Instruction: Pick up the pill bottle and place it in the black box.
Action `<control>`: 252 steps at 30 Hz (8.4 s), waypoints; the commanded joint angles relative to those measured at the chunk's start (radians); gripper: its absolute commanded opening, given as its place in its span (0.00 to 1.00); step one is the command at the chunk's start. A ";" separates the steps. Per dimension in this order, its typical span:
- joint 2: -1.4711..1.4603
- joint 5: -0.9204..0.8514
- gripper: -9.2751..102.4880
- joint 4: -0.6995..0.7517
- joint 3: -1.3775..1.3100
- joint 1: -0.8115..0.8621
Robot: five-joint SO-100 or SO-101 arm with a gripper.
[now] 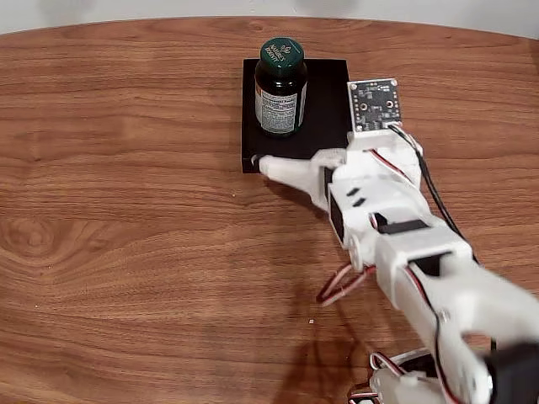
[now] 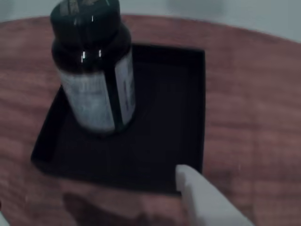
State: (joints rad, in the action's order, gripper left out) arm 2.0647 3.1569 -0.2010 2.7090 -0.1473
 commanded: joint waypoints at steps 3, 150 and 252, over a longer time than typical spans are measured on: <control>0.298 -0.018 0.50 0.238 0.052 0.021; 1.275 -0.192 0.09 1.704 0.321 0.106; 1.275 -0.190 0.09 1.704 0.321 0.106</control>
State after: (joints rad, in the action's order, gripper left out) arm 3.3441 2.9606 1.3407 3.0281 -0.0476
